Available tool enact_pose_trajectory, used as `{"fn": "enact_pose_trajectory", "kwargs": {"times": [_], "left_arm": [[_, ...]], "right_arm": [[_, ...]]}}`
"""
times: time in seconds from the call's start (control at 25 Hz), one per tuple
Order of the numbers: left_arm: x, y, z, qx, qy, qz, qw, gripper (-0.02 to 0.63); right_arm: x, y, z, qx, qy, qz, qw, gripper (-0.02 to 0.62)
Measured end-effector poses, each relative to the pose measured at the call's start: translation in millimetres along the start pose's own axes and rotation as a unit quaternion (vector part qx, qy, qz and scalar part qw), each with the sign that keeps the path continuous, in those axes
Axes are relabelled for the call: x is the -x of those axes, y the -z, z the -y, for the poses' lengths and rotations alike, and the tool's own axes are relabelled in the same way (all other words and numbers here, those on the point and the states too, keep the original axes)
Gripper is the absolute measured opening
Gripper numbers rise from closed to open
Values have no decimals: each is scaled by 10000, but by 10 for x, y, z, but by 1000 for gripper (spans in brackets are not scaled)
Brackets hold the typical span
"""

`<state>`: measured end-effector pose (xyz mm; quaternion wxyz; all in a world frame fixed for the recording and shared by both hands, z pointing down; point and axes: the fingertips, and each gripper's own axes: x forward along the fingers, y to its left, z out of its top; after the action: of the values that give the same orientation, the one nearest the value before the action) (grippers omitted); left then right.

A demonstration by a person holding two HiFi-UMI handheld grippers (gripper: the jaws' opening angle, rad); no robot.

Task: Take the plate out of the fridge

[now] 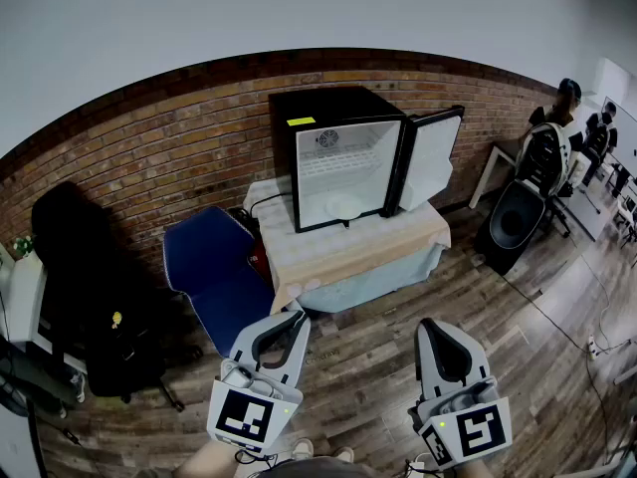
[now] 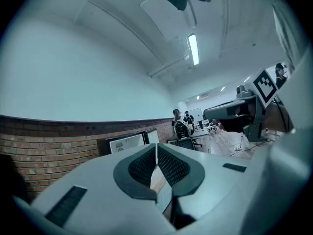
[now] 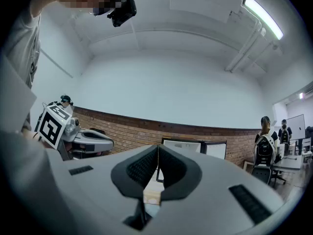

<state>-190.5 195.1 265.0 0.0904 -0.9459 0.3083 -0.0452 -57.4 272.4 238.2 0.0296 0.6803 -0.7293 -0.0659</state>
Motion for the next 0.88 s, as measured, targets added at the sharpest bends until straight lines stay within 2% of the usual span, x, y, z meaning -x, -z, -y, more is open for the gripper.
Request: {"fn": "enact_pose_trajectory", "kwargs": {"times": [0.28, 0.88], "left_arm": [[7, -24, 77, -79, 60, 27, 9999, 25], [-54, -36, 303, -56, 150, 49, 9999, 25]], "right_arm": [[46, -47, -1, -243, 24, 169, 9996, 29], [144, 85, 125, -232, 152, 65, 9996, 31]]}}
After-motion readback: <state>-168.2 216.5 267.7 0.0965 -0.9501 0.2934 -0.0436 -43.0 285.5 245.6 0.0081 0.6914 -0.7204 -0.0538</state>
